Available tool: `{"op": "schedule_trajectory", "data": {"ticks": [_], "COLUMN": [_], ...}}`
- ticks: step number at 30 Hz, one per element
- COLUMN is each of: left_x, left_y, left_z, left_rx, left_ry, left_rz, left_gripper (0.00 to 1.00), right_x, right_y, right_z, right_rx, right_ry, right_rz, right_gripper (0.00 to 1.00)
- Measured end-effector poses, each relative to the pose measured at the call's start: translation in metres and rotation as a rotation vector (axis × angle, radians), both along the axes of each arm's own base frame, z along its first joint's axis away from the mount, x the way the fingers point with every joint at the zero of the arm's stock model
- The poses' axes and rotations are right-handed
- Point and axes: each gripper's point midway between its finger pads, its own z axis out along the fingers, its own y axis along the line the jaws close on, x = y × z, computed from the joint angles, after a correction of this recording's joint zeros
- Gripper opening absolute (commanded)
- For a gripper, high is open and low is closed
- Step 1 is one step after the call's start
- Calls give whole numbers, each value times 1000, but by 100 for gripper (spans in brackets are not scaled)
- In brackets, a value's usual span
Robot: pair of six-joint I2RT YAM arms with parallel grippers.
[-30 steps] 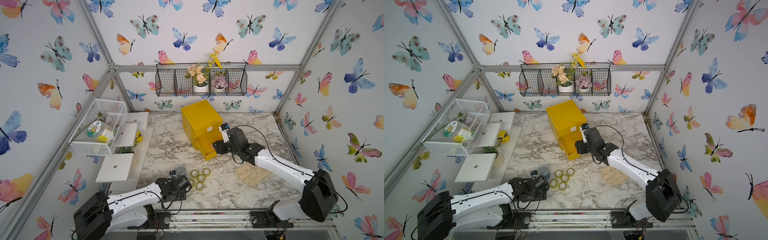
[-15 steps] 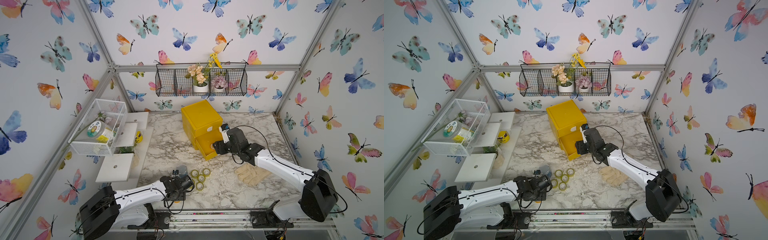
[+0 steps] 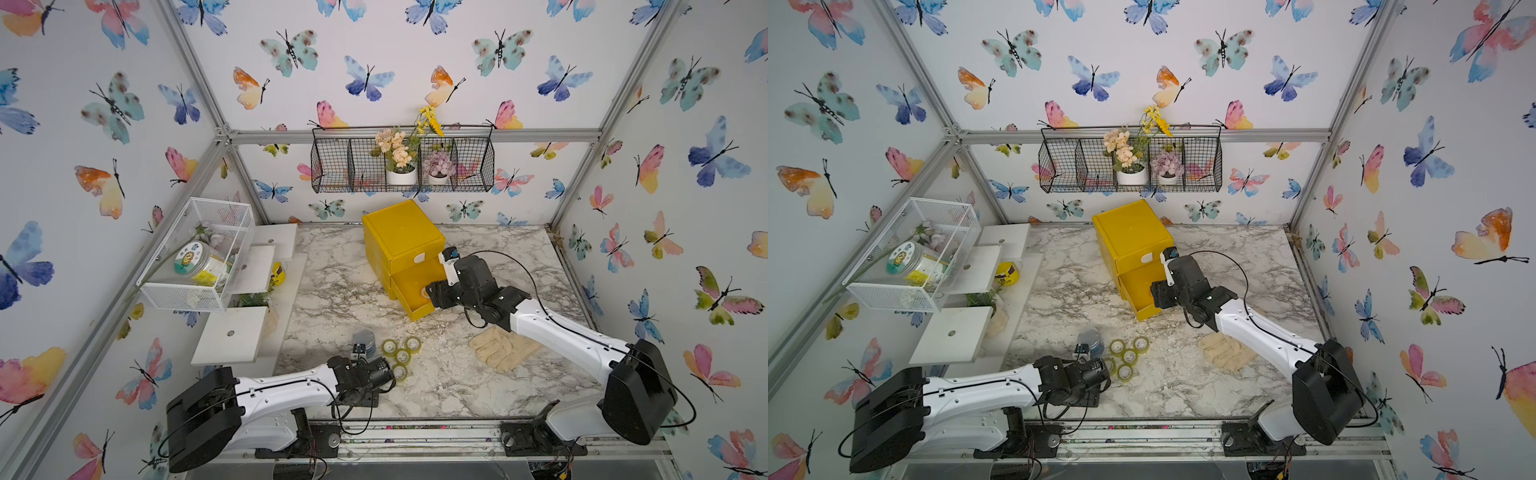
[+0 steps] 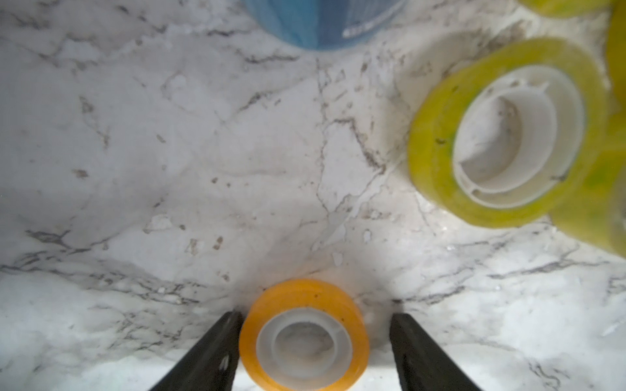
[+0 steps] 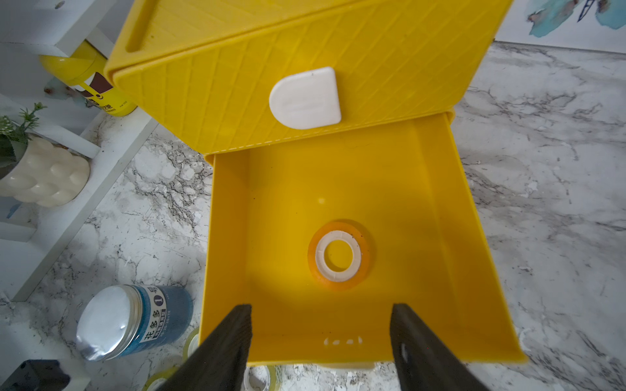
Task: Place the transparent tape into the drawer according to color
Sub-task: Pick up the tape at the center of the board, then place the tape in the drawer.
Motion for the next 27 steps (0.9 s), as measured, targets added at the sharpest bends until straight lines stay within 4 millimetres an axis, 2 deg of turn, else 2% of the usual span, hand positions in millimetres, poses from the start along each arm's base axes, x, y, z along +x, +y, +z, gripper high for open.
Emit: {"op": "schedule_trajectory", "data": {"ticks": [3, 11, 19, 22, 27], "left_x": [-3, -5, -10, -10, 3], "left_y": [0, 0, 1, -1, -23], "left_z": [0, 0, 7, 19, 56], "left_rx": [1, 5, 9, 11, -79], "left_ry": [3, 9, 39, 39, -5], "left_rz": [-2, 2, -4, -7, -3], "left_gripper": [61, 48, 44, 43, 42], "right_x": [0, 0, 1, 2, 0], "right_y": [0, -1, -2, -4, -9], "right_z": [1, 1, 3, 3, 3], "right_rx": [1, -1, -2, -3, -3], "right_ry": [-3, -5, -11, -15, -20], "right_rz": [-2, -4, -12, -18, -36], "right_gripper": [70, 70, 70, 70, 70]}}
